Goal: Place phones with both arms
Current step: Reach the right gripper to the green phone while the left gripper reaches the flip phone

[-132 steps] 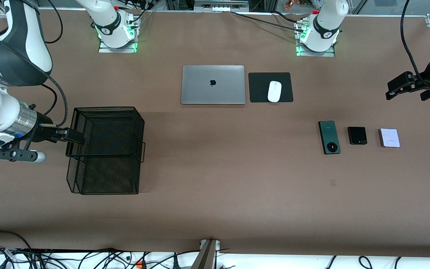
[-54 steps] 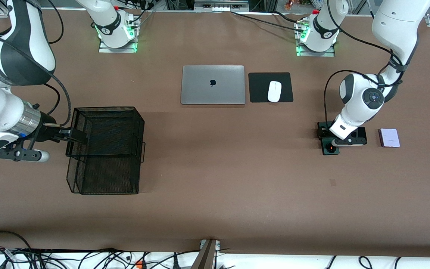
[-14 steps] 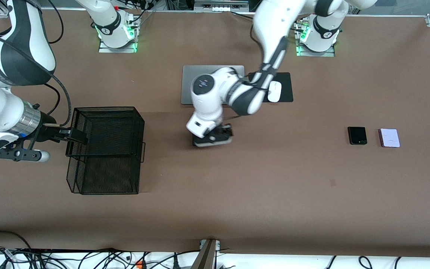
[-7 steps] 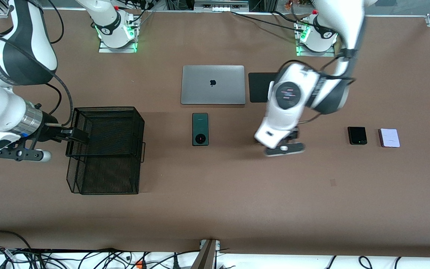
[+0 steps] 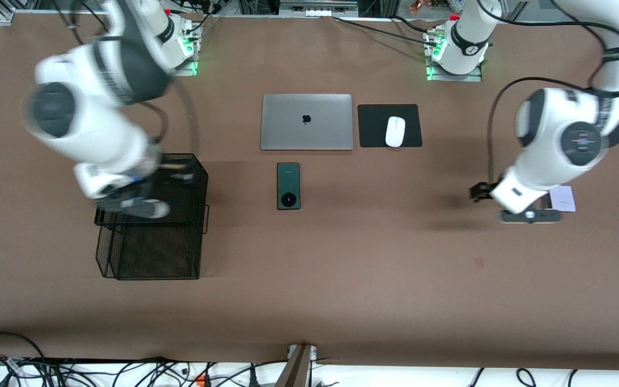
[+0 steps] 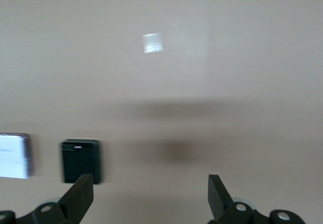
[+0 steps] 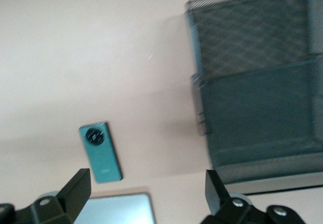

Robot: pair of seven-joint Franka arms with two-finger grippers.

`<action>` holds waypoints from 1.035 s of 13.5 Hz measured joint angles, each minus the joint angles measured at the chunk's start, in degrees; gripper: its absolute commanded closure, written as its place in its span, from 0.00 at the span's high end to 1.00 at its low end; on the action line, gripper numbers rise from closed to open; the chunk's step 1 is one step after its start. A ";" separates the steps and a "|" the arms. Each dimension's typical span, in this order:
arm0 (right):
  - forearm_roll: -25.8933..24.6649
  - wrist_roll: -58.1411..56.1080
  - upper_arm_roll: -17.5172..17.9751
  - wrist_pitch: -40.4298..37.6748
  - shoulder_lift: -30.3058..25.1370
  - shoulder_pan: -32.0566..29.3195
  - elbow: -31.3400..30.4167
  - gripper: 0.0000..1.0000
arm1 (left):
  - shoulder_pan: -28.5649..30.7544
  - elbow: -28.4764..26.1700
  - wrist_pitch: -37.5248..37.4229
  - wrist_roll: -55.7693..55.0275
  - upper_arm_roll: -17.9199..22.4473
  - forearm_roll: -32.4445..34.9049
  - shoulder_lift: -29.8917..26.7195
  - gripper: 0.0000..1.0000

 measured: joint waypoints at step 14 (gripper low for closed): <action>-3.14 -3.68 -0.20 26.86 19.95 15.22 -5.09 1.00 | 17.62 -18.15 29.13 20.28 -0.75 -2.68 5.21 1.00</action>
